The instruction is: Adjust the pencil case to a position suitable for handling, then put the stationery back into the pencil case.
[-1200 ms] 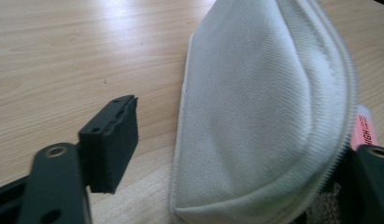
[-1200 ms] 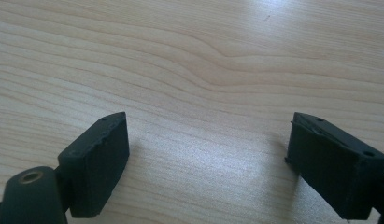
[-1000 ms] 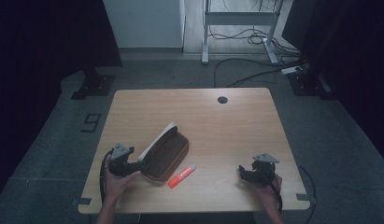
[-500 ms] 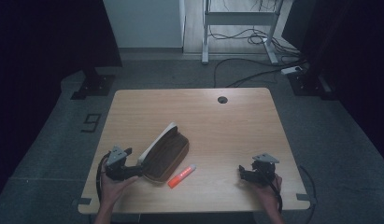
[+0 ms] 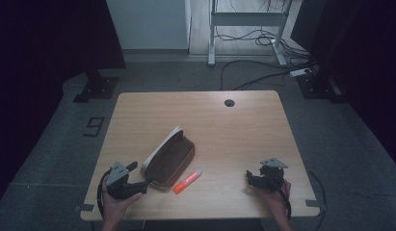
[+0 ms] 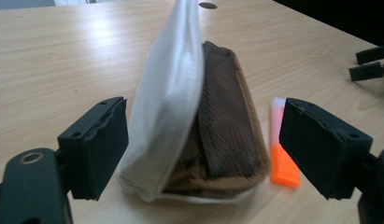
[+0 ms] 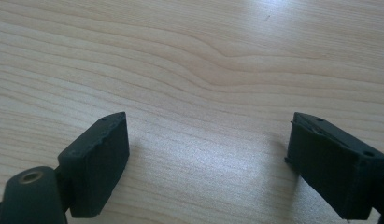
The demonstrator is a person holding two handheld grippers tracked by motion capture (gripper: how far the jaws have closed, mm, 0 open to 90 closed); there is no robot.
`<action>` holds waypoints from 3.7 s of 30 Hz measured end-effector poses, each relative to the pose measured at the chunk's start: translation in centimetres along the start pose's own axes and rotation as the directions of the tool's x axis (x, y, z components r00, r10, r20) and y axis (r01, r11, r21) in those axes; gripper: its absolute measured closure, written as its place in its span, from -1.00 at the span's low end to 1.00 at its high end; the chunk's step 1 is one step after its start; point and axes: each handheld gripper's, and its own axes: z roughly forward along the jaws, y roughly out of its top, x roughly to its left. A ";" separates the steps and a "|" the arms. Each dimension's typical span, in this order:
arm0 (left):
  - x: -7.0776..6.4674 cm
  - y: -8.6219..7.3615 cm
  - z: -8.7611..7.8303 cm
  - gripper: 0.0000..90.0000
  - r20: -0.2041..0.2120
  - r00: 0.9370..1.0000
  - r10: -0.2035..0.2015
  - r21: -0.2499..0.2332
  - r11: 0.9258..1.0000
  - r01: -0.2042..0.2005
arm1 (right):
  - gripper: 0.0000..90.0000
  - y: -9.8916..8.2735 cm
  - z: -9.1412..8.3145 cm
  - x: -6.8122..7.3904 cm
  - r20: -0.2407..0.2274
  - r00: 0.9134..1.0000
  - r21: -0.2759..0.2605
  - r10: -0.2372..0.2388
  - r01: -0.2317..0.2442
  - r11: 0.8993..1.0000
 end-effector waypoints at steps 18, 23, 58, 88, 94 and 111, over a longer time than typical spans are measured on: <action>-1.8 -0.9 -0.6 -0.40 0.017 1.000 0.009 -0.003 1.000 -0.009 | -0.72 0.0 0.0 0.0 0.000 1.000 0.000 0.000 0.000 1.000; -2.7 -1.0 -0.4 -0.34 0.034 0.999 0.024 0.003 1.000 -0.024 | -0.72 0.0 0.0 0.0 0.000 1.000 0.000 -0.001 0.001 1.000; -7.8 -2.1 4.7 -0.21 0.085 0.993 0.077 0.121 0.989 -0.087 | -0.72 0.0 0.0 0.0 -0.001 1.000 0.000 0.000 0.000 1.000; -10.5 -1.7 9.6 -0.19 0.080 0.991 0.111 0.238 0.963 -0.128 | -0.72 0.0 0.0 0.0 -0.003 1.000 0.000 0.000 0.000 1.000; -10.3 -1.7 10.0 -0.20 0.073 0.992 0.100 0.248 0.962 -0.115 | -0.72 0.0 0.0 0.0 -0.003 1.000 0.000 0.000 0.000 1.000; -10.5 -1.9 10.8 0.01 0.042 0.994 0.099 0.300 0.948 -0.107 | -0.72 0.0 0.0 0.0 -0.003 1.000 0.000 0.000 0.000 1.000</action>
